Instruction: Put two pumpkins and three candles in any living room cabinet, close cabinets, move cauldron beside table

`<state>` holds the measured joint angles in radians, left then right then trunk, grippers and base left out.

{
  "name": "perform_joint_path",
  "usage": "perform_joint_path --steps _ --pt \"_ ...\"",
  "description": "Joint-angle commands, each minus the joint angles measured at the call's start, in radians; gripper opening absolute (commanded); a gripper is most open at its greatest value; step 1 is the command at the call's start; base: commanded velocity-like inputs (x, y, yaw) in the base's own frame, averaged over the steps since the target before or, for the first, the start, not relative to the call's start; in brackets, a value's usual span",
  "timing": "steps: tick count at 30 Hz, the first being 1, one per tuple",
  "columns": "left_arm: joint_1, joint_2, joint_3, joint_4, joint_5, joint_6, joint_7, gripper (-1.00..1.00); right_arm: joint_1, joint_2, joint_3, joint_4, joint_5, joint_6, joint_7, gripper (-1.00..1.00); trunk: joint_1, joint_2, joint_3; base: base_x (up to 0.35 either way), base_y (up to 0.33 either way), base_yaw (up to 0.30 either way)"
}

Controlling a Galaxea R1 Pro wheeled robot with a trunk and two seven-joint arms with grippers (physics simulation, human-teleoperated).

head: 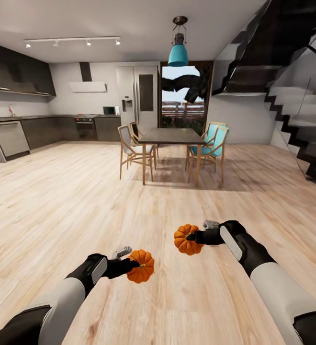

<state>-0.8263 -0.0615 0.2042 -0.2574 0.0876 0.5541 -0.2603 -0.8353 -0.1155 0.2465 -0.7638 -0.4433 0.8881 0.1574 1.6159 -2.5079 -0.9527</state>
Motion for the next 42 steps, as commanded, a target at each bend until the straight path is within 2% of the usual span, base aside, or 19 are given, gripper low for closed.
perform_joint_path --steps 1,14,42 --pt "-0.001 -0.001 0.005 -0.002 0.015 0.009 0.004 -1.0 -0.001 -0.001 0.002 -0.002 0.002 0.003 0.008 -1.0 0.0 0.0 -0.001 0.331 0.0 0.229" --pt "-0.001 -0.001 0.005 -0.002 0.015 0.008 0.005 -1.0 -0.001 -0.001 0.002 -0.002 0.003 0.003 0.008 -1.0 0.0 0.0 -0.001 0.326 0.0 0.243" --pt "-0.001 -0.001 0.005 -0.002 0.016 0.007 0.005 -1.0 -0.001 -0.001 0.002 -0.002 0.003 0.003 0.008 -1.0 0.0 0.0 -0.001 0.239 0.0 0.273"
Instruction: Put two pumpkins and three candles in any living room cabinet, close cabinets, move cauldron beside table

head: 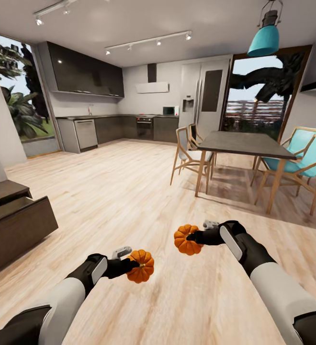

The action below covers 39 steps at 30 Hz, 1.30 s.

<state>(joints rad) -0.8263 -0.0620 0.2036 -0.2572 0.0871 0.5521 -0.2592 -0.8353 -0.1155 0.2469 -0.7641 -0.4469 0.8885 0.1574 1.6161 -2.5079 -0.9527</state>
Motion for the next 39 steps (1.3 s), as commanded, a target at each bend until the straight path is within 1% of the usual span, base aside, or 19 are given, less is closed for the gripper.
perform_joint_path --steps 1,4,18,39 --pt "0.0 0.0 0.006 -0.002 0.016 0.009 0.004 -1.0 -0.001 -0.001 0.002 -0.001 0.007 0.003 0.008 -1.0 0.0 0.0 -0.001 0.236 0.0 0.094" --pt "0.0 0.0 0.005 -0.002 0.016 0.009 0.005 -1.0 -0.001 -0.001 0.002 -0.001 0.007 0.003 0.008 -1.0 0.0 0.0 -0.001 0.236 -0.027 0.043" --pt "0.0 -0.001 0.006 -0.002 0.016 0.009 0.005 -1.0 -0.001 -0.001 0.002 -0.001 0.007 0.001 0.008 -1.0 0.0 0.0 0.0 0.237 -0.135 0.28" --pt "0.0 -0.001 0.007 -0.002 0.016 0.009 0.005 -1.0 -0.001 -0.001 0.003 -0.001 0.007 0.001 0.008 -1.0 0.0 0.0 0.017 0.237 -0.139 0.261"
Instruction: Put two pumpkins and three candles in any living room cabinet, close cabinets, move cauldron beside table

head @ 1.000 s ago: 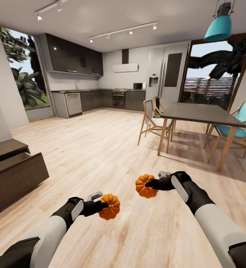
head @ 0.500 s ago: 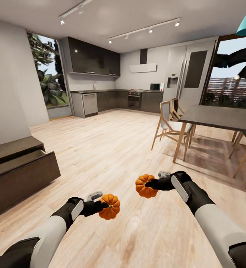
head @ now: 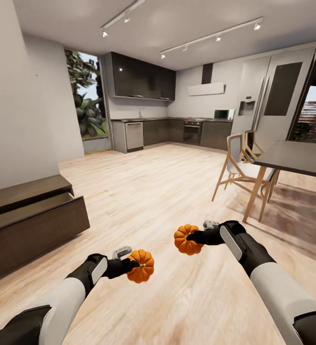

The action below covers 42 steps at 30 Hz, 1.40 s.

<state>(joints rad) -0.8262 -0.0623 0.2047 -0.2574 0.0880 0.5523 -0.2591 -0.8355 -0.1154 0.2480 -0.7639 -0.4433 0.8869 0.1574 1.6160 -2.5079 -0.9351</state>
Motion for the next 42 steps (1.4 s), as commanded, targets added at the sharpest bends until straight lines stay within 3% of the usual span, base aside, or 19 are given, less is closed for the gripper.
perform_joint_path --steps 1,18,24,33,42 --pt "-0.001 -0.001 0.005 -0.002 0.015 0.009 0.004 -1.0 -0.001 -0.001 0.002 -0.002 0.003 0.003 0.008 -1.0 0.0 0.0 0.0 0.237 -0.139 0.257" --pt "-0.001 -0.001 0.005 -0.002 0.015 0.009 0.004 -1.0 -0.001 -0.001 0.004 -0.002 0.005 0.003 0.008 -1.0 0.0 0.0 0.013 0.218 -0.135 0.259" --pt "-0.001 -0.001 0.005 -0.004 0.016 0.009 0.043 -1.0 -0.001 -0.001 0.004 -0.002 0.005 0.003 0.008 -1.0 0.0 0.0 0.016 0.029 -0.012 0.269" --pt "-0.001 -0.002 0.005 -0.005 0.016 0.009 0.05 -1.0 -0.001 -0.001 0.004 -0.001 0.005 0.003 0.008 -1.0 0.0 0.0 0.015 0.001 -0.001 0.288" --pt "-0.001 -0.002 0.005 -0.006 0.017 0.009 0.05 -1.0 -0.001 -0.001 0.004 -0.002 0.004 0.003 0.008 -1.0 -0.004 0.002 0.046 0.0 0.0 0.262"
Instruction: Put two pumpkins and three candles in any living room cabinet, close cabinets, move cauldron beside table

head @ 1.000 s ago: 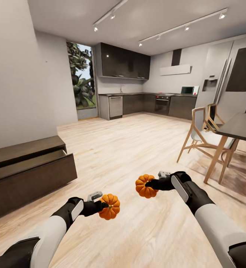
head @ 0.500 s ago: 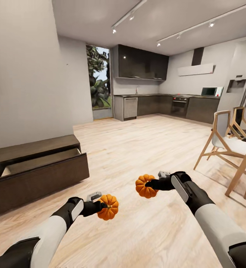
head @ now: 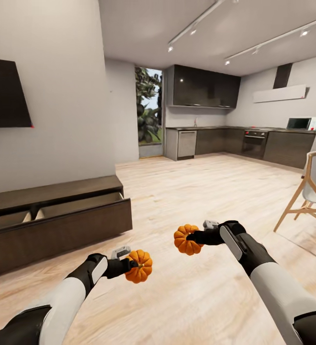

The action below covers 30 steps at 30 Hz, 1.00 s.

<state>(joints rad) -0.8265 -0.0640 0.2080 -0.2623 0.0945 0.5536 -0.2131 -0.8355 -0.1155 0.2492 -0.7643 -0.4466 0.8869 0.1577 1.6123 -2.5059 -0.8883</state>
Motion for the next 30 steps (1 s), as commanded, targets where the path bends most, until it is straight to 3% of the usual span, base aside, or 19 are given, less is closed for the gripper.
perform_joint_path --steps 1,19,27,30 --pt "0.0 0.0 0.002 -0.002 0.01 0.008 0.005 -1.0 -0.001 -0.001 0.002 -0.001 0.007 0.003 0.008 -1.0 -0.001 0.0 0.003 0.0 0.0 0.121" --pt "0.0 0.0 0.002 -0.002 0.01 0.008 0.005 -1.0 -0.001 -0.001 0.002 -0.001 0.008 0.004 0.008 -1.0 -0.009 0.004 0.071 0.0 0.0 0.015" --pt "0.0 0.0 0.002 -0.002 0.01 0.008 0.005 -1.0 -0.001 -0.001 0.002 -0.001 0.008 0.004 0.007 -1.0 -0.012 0.006 0.092 0.0 0.0 0.086" --pt "0.0 0.0 0.002 -0.002 0.01 0.008 0.005 -1.0 -0.001 -0.001 0.002 -0.001 0.007 0.004 0.007 -1.0 -0.024 0.027 0.097 0.0 0.0 0.094"
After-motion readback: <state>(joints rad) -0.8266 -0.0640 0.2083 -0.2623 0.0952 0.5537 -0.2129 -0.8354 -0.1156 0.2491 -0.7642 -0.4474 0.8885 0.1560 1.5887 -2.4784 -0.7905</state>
